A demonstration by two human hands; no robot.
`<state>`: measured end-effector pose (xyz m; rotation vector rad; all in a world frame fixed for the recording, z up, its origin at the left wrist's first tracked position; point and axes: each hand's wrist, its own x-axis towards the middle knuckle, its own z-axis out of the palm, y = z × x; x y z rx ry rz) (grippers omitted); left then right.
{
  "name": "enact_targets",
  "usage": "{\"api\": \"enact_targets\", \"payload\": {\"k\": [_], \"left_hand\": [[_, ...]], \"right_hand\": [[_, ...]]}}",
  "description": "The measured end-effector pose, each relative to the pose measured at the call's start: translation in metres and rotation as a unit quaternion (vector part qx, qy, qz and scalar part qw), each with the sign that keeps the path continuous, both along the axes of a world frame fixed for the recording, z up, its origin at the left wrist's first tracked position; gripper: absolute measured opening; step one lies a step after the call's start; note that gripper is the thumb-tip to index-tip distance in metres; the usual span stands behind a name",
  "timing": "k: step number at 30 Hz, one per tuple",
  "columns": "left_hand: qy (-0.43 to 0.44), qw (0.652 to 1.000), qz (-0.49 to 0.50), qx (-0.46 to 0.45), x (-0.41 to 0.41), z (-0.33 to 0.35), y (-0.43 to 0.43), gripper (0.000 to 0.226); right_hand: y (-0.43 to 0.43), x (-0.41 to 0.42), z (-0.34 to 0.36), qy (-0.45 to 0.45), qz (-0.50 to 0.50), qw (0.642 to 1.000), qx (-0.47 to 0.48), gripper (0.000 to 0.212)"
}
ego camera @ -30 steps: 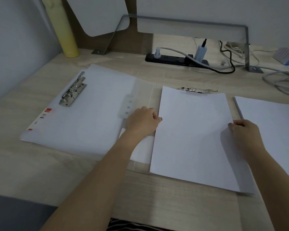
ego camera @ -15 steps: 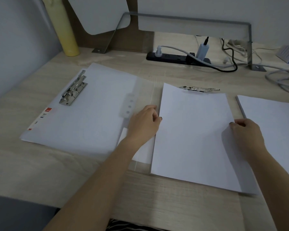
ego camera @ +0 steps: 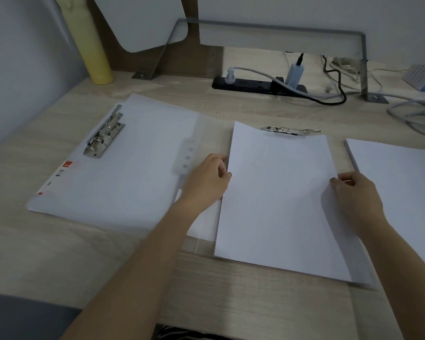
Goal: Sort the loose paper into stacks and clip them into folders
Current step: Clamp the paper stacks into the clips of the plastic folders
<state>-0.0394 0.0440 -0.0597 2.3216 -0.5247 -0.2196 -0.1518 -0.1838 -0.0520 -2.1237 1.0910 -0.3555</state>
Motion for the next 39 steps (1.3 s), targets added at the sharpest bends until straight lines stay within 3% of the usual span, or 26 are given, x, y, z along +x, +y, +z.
{"api": "enact_targets", "payload": {"k": [4, 9, 13, 14, 16, 18, 20, 23, 27, 29, 31, 33, 35, 37, 39], "left_hand": [[-0.017, 0.999, -0.009, 0.026, -0.003, 0.005, -0.001, 0.013], [-0.092, 0.988, -0.003, 0.125, -0.004, 0.001, -0.003, 0.011], [-0.102, 0.982, -0.094, 0.128, -0.006, 0.000, -0.013, 0.055], [-0.090, 0.981, -0.114, 0.130, -0.008, 0.001, -0.015, 0.058], [-0.189, 0.968, -0.111, 0.121, -0.008, -0.005, -0.023, 0.053], [-0.206, 0.961, -0.096, 0.156, -0.010, -0.007, -0.030, 0.056], [-0.201, 0.960, -0.094, 0.174, -0.013, -0.015, -0.034, 0.075], [-0.121, 0.971, -0.097, 0.185, -0.017, -0.023, -0.036, 0.102], [-0.131, 0.972, -0.081, 0.180, -0.018, -0.021, -0.036, 0.101], [-0.133, 0.973, -0.078, 0.173, -0.018, -0.021, -0.035, 0.100], [-0.140, 0.972, -0.080, 0.172, -0.019, -0.022, -0.036, 0.100], [-0.142, 0.972, -0.078, 0.169, -0.021, -0.022, -0.036, 0.099], [-0.137, 0.974, -0.075, 0.166, -0.020, -0.022, -0.036, 0.098], [-0.140, 0.972, -0.076, 0.170, -0.020, -0.023, -0.035, 0.098], [-0.146, 0.972, -0.077, 0.170, -0.019, -0.024, -0.036, 0.099]], "right_hand": [[0.002, 0.001, 0.001, 0.006, 0.000, 1.000, -0.006, 0.029], [0.006, -0.002, 0.000, 0.019, 0.001, 1.000, -0.013, 0.028], [0.004, 0.000, -0.001, 0.007, -0.003, 1.000, -0.015, 0.024], [0.004, 0.000, -0.002, 0.006, -0.003, 1.000, -0.013, 0.024], [0.004, 0.000, -0.002, 0.004, -0.003, 1.000, -0.013, 0.025], [0.003, 0.000, -0.003, 0.004, -0.001, 1.000, -0.013, 0.025], [0.002, 0.001, -0.003, 0.005, -0.004, 1.000, -0.011, 0.025], [0.007, 0.001, -0.001, 0.006, -0.008, 1.000, -0.014, 0.025], [0.014, 0.008, 0.003, 0.023, 0.022, 0.992, -0.121, 0.035], [0.004, 0.025, 0.005, 0.036, 0.055, 0.990, -0.126, 0.039], [-0.008, 0.047, 0.010, 0.025, 0.071, 0.995, -0.060, 0.036], [-0.017, 0.064, 0.017, -0.023, 0.056, 0.996, 0.058, 0.017], [-0.030, 0.080, 0.019, -0.074, 0.016, 0.983, 0.167, 0.019], [-0.038, 0.090, 0.021, -0.112, -0.018, 0.968, 0.223, 0.007], [-0.041, 0.098, 0.023, -0.154, -0.034, 0.953, 0.258, 0.031]]}}
